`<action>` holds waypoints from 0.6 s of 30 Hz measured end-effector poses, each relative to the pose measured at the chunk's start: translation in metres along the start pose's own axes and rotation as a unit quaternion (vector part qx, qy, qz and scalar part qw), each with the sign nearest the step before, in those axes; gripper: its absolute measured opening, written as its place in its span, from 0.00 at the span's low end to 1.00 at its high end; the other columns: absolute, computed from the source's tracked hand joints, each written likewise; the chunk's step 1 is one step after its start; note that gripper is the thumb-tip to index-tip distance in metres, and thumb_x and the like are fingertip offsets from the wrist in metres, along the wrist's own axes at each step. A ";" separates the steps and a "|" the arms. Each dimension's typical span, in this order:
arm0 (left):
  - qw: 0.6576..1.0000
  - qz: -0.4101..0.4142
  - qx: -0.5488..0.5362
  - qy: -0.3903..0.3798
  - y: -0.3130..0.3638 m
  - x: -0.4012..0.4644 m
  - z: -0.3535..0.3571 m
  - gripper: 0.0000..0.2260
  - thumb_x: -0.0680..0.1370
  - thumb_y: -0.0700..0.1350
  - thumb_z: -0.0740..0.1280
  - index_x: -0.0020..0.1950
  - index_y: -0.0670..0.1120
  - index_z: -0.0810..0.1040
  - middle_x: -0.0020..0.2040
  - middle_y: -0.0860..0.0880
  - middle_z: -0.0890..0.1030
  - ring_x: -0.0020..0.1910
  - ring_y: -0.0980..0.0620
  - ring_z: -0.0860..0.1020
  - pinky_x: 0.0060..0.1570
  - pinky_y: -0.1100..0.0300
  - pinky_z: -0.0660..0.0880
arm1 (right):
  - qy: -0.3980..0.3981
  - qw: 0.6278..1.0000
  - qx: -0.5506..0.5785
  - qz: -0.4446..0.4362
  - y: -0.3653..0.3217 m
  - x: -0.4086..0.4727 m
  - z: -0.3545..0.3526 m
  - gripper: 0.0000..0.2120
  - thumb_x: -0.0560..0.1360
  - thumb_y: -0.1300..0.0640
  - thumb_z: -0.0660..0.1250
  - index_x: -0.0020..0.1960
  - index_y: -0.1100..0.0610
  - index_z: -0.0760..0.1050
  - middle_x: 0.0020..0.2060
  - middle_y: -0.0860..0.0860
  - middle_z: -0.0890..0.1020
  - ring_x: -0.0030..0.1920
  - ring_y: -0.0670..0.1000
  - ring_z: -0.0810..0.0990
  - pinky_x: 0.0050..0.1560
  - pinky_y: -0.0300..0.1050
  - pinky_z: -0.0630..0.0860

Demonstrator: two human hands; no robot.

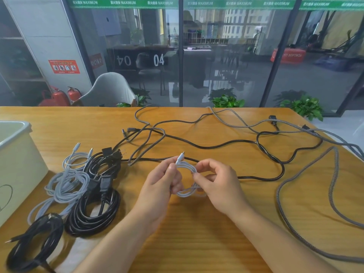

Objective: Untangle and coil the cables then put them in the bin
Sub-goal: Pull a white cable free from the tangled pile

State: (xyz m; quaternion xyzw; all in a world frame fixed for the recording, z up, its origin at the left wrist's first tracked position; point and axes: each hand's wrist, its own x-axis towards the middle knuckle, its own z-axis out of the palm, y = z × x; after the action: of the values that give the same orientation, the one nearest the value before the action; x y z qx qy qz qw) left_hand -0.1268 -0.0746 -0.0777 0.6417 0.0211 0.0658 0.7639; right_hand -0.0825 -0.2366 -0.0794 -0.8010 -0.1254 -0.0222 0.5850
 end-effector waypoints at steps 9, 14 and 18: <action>0.997 0.018 -0.025 0.072 0.004 0.005 -0.001 0.14 0.88 0.46 0.57 0.65 0.46 0.81 0.34 0.53 0.62 0.32 0.55 0.62 0.43 0.56 0.64 | -0.023 0.978 0.196 0.073 -0.015 -0.001 0.000 0.03 0.84 0.65 0.62 0.51 0.63 0.72 0.46 0.59 0.87 0.46 0.57 0.88 0.42 0.49 0.85; 0.996 0.022 -0.007 0.086 0.009 0.004 -0.009 0.13 0.87 0.48 0.58 0.56 0.42 0.79 0.34 0.51 0.60 0.34 0.53 0.60 0.54 0.57 0.65 | 0.006 0.977 0.207 0.054 -0.016 -0.001 -0.003 0.08 0.83 0.59 0.66 0.51 0.64 0.78 0.44 0.52 0.86 0.46 0.50 0.85 0.45 0.51 0.86; 0.999 -0.001 0.004 0.053 0.010 0.004 -0.010 0.13 0.84 0.53 0.63 0.63 0.50 0.82 0.35 0.50 0.58 0.35 0.52 0.58 0.58 0.56 0.67 | 0.020 0.967 0.254 0.032 -0.018 -0.001 -0.008 0.05 0.81 0.60 0.69 0.50 0.63 0.80 0.44 0.53 0.84 0.41 0.50 0.83 0.40 0.45 0.83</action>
State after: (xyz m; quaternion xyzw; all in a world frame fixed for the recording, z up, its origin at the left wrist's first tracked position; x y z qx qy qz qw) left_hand -0.1246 -0.0625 -0.0692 0.6403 0.0623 0.0993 0.7591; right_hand -0.0863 -0.2391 -0.0605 -0.6292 -0.0896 0.0128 0.7720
